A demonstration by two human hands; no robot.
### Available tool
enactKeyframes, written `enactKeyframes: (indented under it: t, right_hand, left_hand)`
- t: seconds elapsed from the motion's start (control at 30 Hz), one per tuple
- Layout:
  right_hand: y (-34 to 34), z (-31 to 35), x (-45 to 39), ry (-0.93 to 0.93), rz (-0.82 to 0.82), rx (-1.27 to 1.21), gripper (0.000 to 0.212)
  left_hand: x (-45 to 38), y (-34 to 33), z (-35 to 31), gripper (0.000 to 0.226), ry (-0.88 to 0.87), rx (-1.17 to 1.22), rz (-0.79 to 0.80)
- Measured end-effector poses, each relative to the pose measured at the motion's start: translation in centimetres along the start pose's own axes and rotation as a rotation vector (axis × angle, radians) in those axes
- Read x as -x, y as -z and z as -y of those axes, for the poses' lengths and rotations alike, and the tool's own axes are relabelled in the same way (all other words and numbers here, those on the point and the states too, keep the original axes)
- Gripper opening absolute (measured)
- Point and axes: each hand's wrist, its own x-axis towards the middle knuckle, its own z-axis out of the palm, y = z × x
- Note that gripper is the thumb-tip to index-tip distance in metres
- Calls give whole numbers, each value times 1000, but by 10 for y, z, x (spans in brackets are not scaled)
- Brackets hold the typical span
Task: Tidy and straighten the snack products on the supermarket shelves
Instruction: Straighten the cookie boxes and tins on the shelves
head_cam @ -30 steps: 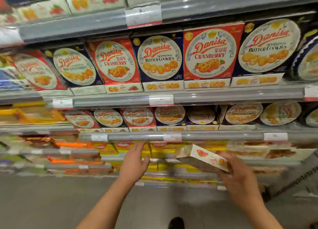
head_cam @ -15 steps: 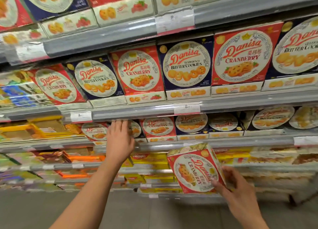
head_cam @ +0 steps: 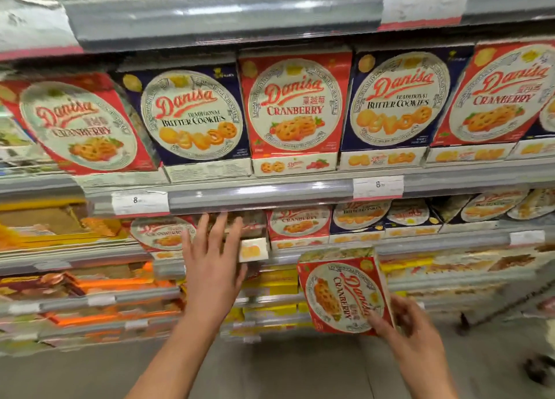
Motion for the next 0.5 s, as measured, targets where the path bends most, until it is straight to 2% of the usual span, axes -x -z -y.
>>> enactKeyframes:
  t: [0.13, 0.23, 0.4, 0.5]
  right_hand:
    - [-8, 14, 0, 34, 29, 91, 41]
    - [-12, 26, -1, 71, 58, 130, 38]
    - [-33, 52, -7, 165, 62, 210, 40]
    - [-54, 70, -6, 237, 70, 254, 41]
  left_hand:
    - [8, -2, 18, 69, -144, 106, -34]
    - [36, 2, 27, 66, -103, 211, -24]
    - [81, -18, 48, 65, 80, 299, 303]
    - [90, -29, 65, 59, 108, 241, 412]
